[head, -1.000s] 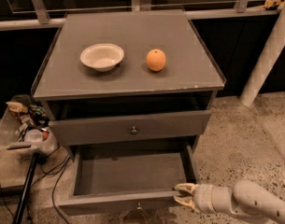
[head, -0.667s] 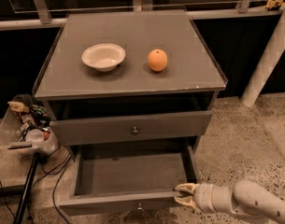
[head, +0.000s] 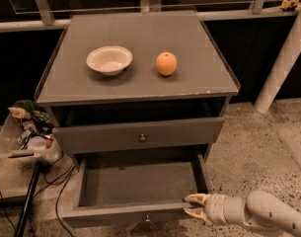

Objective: Open middle drawer

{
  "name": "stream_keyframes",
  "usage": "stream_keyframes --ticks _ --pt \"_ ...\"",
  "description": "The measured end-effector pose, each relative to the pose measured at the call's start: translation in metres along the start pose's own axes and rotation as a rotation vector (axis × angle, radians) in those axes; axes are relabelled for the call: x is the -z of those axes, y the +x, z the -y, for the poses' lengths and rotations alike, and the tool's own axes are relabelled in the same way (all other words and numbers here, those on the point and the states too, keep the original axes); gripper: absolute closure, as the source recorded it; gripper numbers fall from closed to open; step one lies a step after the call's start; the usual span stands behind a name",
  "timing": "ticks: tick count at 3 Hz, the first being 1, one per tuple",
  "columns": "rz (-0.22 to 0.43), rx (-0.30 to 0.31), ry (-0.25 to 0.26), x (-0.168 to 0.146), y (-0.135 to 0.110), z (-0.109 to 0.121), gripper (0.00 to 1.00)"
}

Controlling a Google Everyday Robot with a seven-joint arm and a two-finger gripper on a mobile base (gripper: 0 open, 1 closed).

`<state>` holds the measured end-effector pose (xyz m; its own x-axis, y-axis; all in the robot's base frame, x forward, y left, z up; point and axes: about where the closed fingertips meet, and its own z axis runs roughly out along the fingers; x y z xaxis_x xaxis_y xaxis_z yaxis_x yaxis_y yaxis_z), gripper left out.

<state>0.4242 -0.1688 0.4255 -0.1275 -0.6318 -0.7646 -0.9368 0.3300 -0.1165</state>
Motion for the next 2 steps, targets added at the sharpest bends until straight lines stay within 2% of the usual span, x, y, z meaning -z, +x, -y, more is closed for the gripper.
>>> stream_keyframes --ticks 1,2 --pt "0.000 0.000 0.000 0.0000 0.0000 0.0000 0.11" --pt "0.000 0.000 0.000 -0.0001 0.0000 0.0000 0.00"
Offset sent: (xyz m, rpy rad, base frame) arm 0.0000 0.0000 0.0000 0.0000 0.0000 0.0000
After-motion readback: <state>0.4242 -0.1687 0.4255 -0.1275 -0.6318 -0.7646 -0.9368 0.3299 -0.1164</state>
